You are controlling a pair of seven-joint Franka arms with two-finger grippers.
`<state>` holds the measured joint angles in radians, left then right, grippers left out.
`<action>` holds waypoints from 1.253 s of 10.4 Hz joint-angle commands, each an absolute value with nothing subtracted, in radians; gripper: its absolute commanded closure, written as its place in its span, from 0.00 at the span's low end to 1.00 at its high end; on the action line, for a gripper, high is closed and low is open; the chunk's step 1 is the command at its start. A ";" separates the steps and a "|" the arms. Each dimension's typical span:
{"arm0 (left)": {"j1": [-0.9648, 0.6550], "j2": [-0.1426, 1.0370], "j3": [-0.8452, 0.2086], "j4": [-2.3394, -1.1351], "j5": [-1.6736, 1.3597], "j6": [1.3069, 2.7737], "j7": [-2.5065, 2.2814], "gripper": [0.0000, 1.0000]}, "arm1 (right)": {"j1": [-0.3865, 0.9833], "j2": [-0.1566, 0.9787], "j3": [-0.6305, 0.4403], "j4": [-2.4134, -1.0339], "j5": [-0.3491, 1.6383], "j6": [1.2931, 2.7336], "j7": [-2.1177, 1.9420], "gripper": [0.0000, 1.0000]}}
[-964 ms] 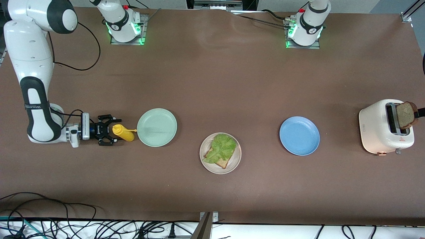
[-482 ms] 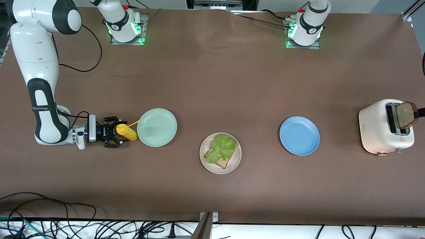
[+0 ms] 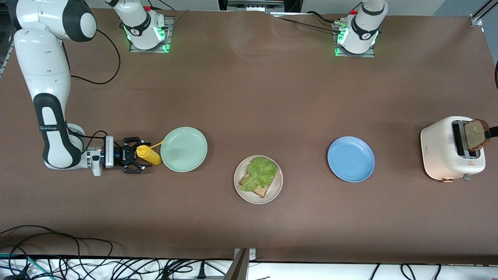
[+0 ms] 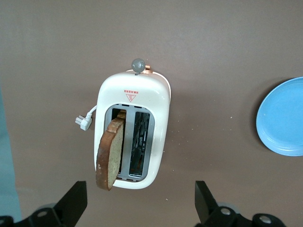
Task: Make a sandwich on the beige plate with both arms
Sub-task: 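Lift the yellow bottle and move it over the sandwich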
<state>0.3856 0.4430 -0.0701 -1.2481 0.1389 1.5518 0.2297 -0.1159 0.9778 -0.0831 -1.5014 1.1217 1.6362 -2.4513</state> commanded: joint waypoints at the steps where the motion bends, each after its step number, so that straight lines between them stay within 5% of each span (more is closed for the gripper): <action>1: 0.393 0.439 -0.075 -1.249 0.117 1.557 0.250 0.00 | -0.097 0.983 -0.087 -1.489 1.147 1.625 -2.381 0.54; 2: 0.393 0.439 -0.077 -1.249 0.118 1.557 0.250 0.00 | -0.092 0.979 -0.087 -1.486 1.143 1.626 -2.372 0.93; 3: 0.393 0.439 -0.077 -1.249 0.117 1.557 0.250 0.00 | -0.089 0.971 -0.089 -1.480 1.132 1.628 -2.384 1.00; 9: 0.402 0.455 -0.075 -1.272 0.120 1.557 0.252 0.00 | 0.121 0.672 -0.106 -1.482 0.633 1.709 -1.565 1.00; 13: 0.454 0.523 -0.075 -1.270 0.133 1.560 0.253 0.00 | 0.477 0.643 -0.331 -1.460 0.566 1.717 -1.174 1.00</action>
<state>0.4330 0.5062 -0.0697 -1.2675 0.1389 1.5522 0.2298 0.3417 0.6482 -0.2229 -1.4497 0.5863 1.7041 -1.2798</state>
